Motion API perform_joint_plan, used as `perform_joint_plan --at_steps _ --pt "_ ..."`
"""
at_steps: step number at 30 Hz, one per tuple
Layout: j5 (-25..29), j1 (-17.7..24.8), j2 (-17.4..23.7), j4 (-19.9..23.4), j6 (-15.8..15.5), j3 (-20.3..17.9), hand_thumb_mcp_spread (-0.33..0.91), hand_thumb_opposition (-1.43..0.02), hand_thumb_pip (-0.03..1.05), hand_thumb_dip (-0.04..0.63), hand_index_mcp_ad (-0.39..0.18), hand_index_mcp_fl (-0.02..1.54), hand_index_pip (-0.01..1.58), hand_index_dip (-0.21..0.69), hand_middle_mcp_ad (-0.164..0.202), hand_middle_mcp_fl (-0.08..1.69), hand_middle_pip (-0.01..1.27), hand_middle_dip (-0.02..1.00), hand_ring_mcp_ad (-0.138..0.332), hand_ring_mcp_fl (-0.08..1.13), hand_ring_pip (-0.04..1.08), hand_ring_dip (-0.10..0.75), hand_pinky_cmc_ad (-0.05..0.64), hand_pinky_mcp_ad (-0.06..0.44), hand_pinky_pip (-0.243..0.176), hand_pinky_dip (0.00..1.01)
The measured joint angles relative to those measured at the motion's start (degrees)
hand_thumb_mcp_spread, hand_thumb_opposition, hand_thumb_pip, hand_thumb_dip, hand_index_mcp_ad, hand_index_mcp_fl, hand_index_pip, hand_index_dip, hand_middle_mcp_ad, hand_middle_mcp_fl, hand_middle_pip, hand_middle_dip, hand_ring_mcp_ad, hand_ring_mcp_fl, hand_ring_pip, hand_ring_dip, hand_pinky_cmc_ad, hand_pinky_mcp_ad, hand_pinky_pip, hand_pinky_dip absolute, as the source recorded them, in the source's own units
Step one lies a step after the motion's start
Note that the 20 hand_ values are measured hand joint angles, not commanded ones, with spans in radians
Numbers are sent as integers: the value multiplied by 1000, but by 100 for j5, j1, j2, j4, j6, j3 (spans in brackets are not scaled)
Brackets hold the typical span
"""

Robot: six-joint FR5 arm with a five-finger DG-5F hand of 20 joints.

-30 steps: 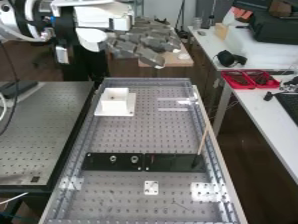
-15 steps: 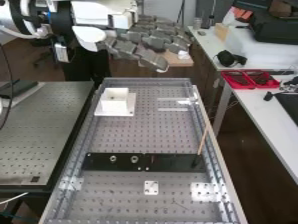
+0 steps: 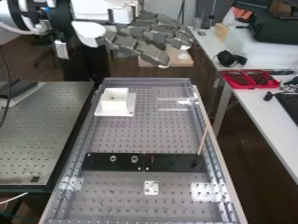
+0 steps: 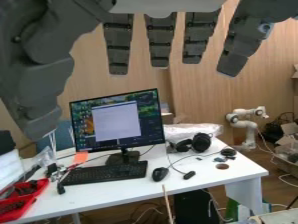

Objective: Grab the smaller nut and place it in the white container

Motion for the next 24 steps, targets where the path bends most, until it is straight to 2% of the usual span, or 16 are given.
perform_joint_plan --at_steps 8,24 --pt "64 15 71 180 78 -76 215 -700 586 115 -140 223 87 271 75 12 134 237 148 12 91 134 379 297 -75 291" --pt "3 3 186 86 -28 -166 215 -703 581 113 -140 222 70 286 75 12 134 237 148 12 91 134 398 297 -79 291"
